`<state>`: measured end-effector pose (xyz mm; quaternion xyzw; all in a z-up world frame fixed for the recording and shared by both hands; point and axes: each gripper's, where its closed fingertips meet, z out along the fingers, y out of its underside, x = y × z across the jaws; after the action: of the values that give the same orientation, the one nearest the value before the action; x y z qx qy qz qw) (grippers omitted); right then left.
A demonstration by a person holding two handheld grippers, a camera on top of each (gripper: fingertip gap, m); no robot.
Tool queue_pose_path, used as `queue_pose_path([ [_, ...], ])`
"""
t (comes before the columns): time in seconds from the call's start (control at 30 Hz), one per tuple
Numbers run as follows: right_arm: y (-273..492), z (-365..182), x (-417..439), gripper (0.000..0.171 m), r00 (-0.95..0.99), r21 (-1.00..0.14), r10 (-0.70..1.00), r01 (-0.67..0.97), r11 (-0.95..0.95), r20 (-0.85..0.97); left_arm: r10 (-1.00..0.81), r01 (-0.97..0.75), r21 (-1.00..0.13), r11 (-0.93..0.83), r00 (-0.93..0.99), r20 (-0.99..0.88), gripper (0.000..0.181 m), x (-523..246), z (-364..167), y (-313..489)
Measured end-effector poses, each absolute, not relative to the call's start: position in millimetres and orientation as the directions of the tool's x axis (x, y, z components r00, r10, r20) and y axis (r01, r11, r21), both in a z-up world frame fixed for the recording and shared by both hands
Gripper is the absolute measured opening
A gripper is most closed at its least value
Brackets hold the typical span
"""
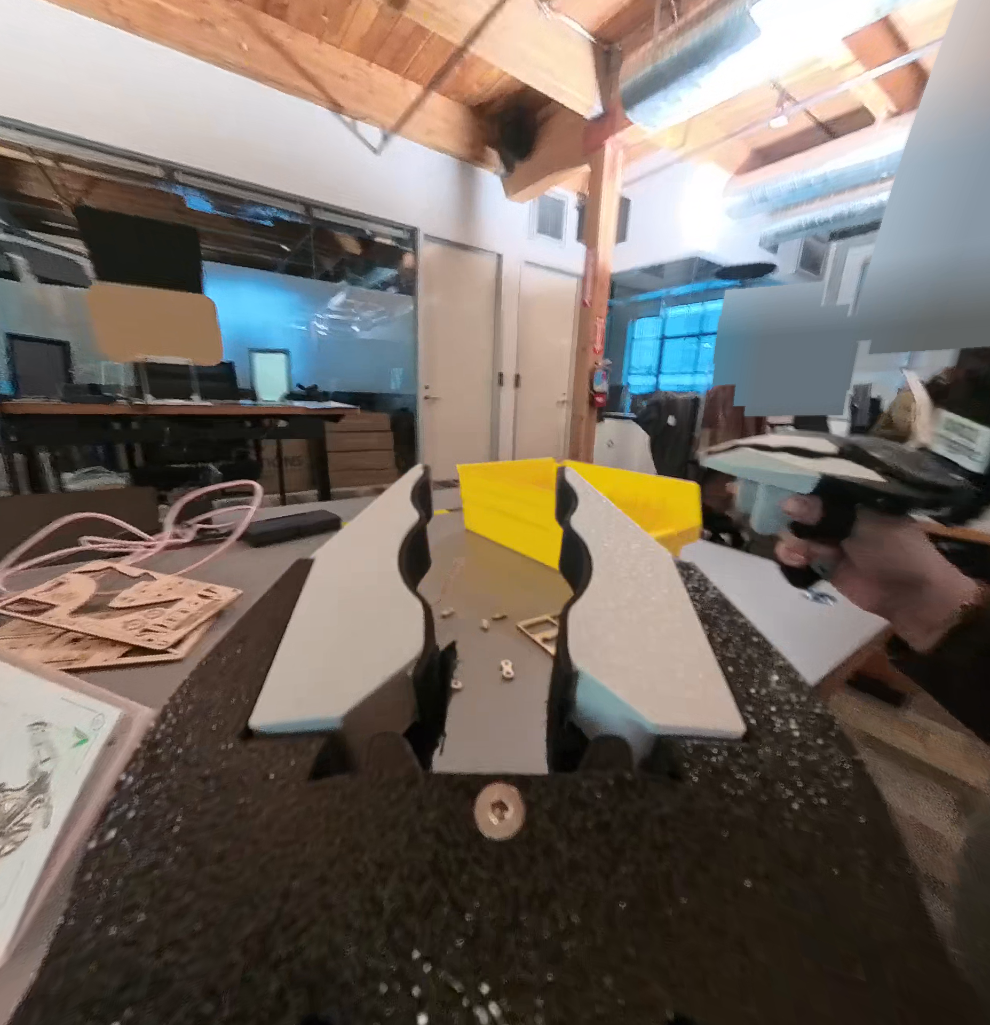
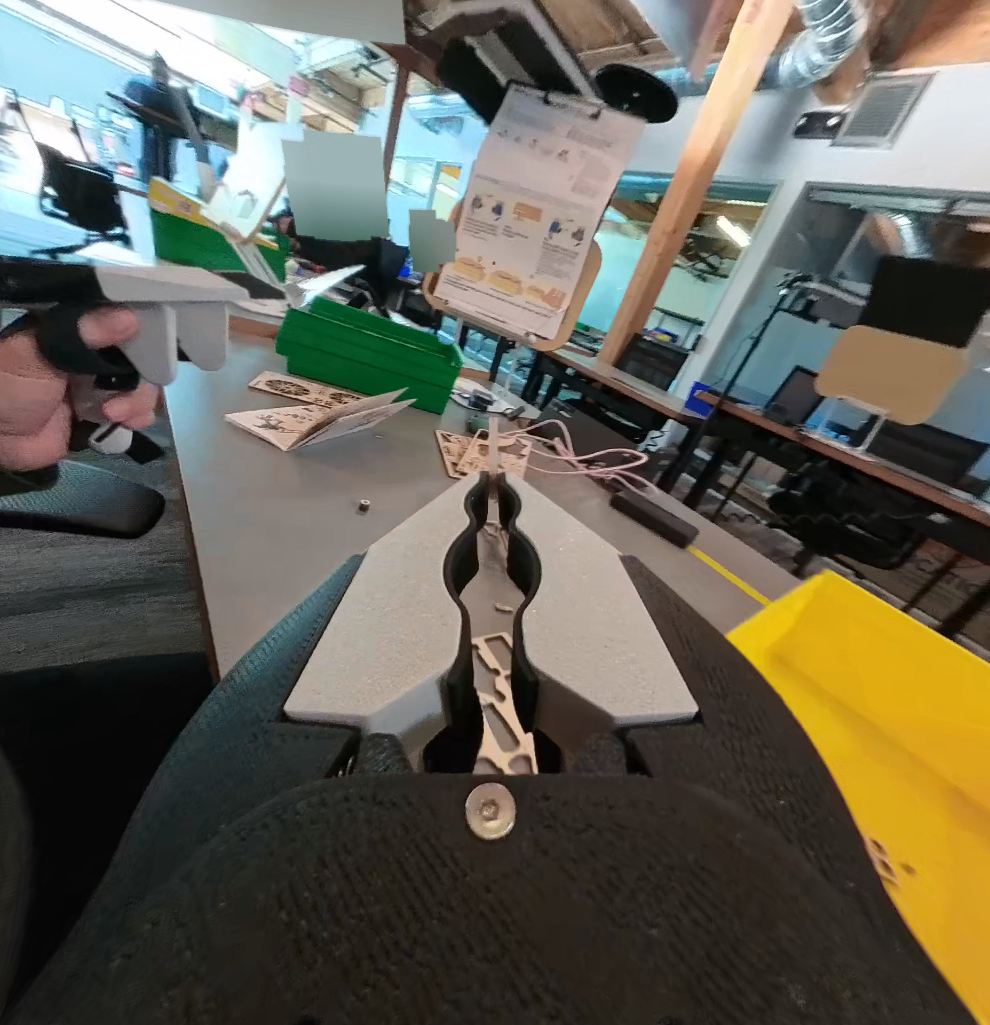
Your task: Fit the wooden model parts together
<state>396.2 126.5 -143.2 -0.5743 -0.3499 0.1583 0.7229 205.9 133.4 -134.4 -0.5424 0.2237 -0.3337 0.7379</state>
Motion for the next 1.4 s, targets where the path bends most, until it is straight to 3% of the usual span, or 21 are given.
queue_pose_path([
  [0.2, 165, -167, 346, 0.001, 0.559, -0.92, 0.734, 0.293, 0.26, 0.385, -0.854, 0.029, -0.998, 0.047, 0.519, -0.025, 0.043, 256, -168, 147],
  [0.4, 193, -187, 315, 0.001, 0.445, -0.888, 0.792, 0.384, 0.254, 0.419, -0.927, -0.021, -0.999, 0.035, 0.372, -0.04, 0.02, 285, -173, 173],
  [0.63, 209, -215, 305, 0.001, 0.224, -0.757, 0.814, 0.554, 0.346, 0.536, -0.931, -0.206, -0.963, 0.175, 0.282, -0.23, 0.029, 299, -193, 206],
  [0.7, 213, -220, 305, 0.001, 0.18, -0.731, 0.817, 0.578, 0.363, 0.548, -0.942, -0.267, -0.939, 0.215, 0.196, -0.272, 0.015, 306, -201, 204],
  [0.87, 221, -223, 303, 0.001, 0.124, -0.72, 0.834, 0.581, 0.379, 0.538, -0.936, -0.369, -0.897, 0.242, 0.154, -0.316, 0.016, 313, -215, 214],
  [1.03, 227, -224, 298, 0.001, 0.104, -0.739, 0.864, 0.574, 0.354, 0.494, -0.952, -0.324, -0.922, 0.211, 0.148, -0.269, 0.001, 305, -217, 223],
  [1.2, 232, -227, 291, 0.002, 0.119, -0.778, 0.892, 0.548, 0.308, 0.436, -0.97, -0.261, -0.955, 0.14, 0.156, -0.185, 0.0, 297, -220, 230],
  [1.33, 246, -218, 294, 0.024, 0.233, -0.817, 0.854, 0.486, 0.312, 0.465, -0.937, -0.116, -0.987, 0.111, 0.318, -0.143, 0.001, 281, -203, 248],
  [1.4, 257, -218, 301, 0.026, 0.306, -0.825, 0.819, 0.471, 0.313, 0.485, -0.91, -0.048, -0.991, 0.124, 0.394, -0.132, 0.001, 273, -197, 252],
])
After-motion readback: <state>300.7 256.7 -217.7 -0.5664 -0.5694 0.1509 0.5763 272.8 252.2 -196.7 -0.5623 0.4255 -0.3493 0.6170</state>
